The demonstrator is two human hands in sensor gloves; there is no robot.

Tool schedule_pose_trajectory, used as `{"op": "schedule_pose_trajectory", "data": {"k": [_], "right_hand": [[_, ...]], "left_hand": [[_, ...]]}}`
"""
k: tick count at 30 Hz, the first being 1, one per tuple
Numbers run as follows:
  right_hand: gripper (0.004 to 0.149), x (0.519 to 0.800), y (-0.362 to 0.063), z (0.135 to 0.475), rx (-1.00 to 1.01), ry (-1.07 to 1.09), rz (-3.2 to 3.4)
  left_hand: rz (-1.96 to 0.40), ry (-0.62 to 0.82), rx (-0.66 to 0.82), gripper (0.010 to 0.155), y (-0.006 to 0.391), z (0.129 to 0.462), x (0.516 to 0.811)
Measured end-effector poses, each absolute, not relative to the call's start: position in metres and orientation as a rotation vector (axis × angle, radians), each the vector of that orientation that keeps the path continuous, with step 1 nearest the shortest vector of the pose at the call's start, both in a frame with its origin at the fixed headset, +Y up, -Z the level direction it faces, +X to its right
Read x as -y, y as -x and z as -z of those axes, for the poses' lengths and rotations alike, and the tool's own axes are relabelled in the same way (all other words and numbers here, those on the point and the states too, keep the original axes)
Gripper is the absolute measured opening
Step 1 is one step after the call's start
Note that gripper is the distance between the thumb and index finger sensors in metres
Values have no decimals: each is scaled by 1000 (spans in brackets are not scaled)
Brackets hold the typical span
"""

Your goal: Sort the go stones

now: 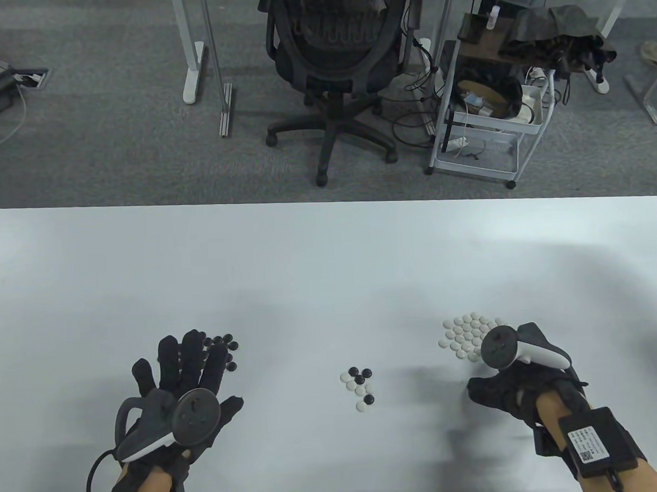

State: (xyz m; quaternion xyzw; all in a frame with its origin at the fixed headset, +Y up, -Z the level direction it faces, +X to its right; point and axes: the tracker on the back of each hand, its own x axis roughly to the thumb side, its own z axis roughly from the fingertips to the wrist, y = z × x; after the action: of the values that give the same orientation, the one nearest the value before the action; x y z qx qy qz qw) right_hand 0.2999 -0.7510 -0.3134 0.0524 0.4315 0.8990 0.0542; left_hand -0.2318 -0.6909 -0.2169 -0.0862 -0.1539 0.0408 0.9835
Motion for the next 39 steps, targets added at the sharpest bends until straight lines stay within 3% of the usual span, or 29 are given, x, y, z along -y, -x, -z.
{"op": "schedule_pose_trajectory", "data": {"k": [6, 16, 23, 30, 39], "right_hand": [[58, 757, -324, 319, -1261, -48, -2715], [59, 762, -322, 336, -1211, -26, -2689], [62, 741, -312, 340, -1122, -74, -2633], [63, 717, -255, 330, -1152, -344, -2634], [63, 733, -155, 302, -1363, -753, -2648]], "left_hand": [[-78, 178, 309, 77, 231, 217, 691], [-79, 182, 303, 78, 231, 217, 691], [-83, 180, 304, 77, 232, 218, 691], [-79, 182, 306, 77, 231, 218, 691], [-79, 182, 305, 77, 231, 218, 691]]}}
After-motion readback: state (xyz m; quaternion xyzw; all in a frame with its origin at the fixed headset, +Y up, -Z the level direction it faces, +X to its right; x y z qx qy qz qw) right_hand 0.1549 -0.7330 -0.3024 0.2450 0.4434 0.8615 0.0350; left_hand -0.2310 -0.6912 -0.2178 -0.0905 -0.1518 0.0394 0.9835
